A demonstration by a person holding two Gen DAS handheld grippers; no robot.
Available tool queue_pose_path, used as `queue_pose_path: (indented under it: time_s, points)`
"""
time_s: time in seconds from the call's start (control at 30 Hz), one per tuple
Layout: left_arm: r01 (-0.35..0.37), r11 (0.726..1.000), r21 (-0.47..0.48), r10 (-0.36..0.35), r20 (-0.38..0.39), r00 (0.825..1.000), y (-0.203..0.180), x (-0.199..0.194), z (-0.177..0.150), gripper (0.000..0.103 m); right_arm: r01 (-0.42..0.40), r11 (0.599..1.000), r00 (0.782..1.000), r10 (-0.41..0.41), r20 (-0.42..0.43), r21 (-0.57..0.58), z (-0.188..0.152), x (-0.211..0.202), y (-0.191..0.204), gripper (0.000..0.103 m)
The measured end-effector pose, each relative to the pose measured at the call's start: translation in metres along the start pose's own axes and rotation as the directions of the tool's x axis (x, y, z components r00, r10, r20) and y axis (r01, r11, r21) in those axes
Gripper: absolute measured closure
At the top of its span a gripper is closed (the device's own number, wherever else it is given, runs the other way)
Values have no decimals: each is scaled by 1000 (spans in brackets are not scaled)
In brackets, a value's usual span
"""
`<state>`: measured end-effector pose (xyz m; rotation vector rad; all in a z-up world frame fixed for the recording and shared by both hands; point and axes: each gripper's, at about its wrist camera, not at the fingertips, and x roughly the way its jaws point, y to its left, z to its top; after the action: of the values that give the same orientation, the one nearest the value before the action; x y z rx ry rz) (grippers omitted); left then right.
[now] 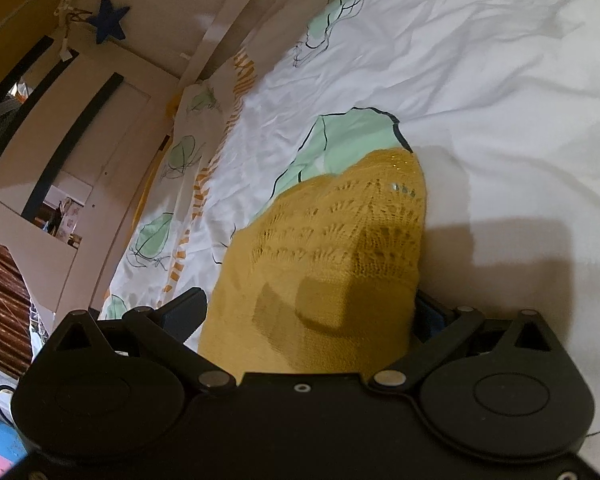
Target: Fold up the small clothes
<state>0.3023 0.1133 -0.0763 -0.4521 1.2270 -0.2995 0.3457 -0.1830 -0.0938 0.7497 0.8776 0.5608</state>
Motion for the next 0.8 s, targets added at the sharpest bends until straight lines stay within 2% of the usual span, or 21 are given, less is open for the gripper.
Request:
queue_pose_path:
  time_s: [0.1, 0.23, 0.27, 0.3, 0.33, 0.37, 0.4, 0.43, 0.47, 0.5, 0.53, 0.63, 0.8]
  points:
    - [37, 999, -9, -37, 13, 999, -6, 7, 1, 34, -1, 1000, 1000, 1, -4, -12, 0, 3, 1, 0]
    - [121, 992, -43, -120, 33, 992, -5, 12, 1, 35, 6, 1000, 1000, -6, -11, -31, 1, 8, 5, 0]
    - [144, 988, -56, -142, 39, 989, -4, 12, 0, 39, 9, 999, 1000, -9, -13, -35, 1, 8, 6, 0]
    - [166, 984, -68, -163, 42, 986, -4, 14, 0, 52, 10, 999, 1000, -10, -15, -37, 0, 8, 6, 0]
    - [181, 980, -80, -179, 36, 983, -3, 15, -1, 60, 7, 999, 1000, -8, -17, -37, 1, 7, 6, 0]
    - [191, 977, -94, -189, 27, 982, -3, 16, -2, 77, 4, 999, 1000, -5, -19, -36, 1, 6, 6, 0]
    - [201, 973, -110, -201, 18, 980, -1, 18, -3, 87, 1, 999, 1000, -2, -17, -37, 1, 5, 5, 2]
    - [217, 968, -128, -217, 15, 976, 0, 19, -4, 87, 7, 999, 1000, -8, -15, -39, 0, 4, 5, 5]
    - [226, 964, -139, -225, 20, 974, 0, 19, -5, 87, 36, 998, 999, -37, -15, -52, 0, 2, 7, 28]
    - [222, 967, -129, -221, 21, 975, -2, 20, -4, 88, 85, 994, 996, -87, -24, -73, -1, 3, 10, 56]
    - [217, 970, -107, -216, 26, 976, -6, 18, -5, 88, 144, 986, 988, -148, -39, -88, -2, 3, 12, 61]
    - [245, 966, -83, -244, 23, 970, -15, 10, -9, 89, 140, 990, 989, -141, -38, -28, -6, -10, 12, 64]
    - [301, 951, -71, -303, -18, 953, -28, -6, -35, 89, 182, 983, 981, -184, -57, -39, -25, -47, 33, 65]
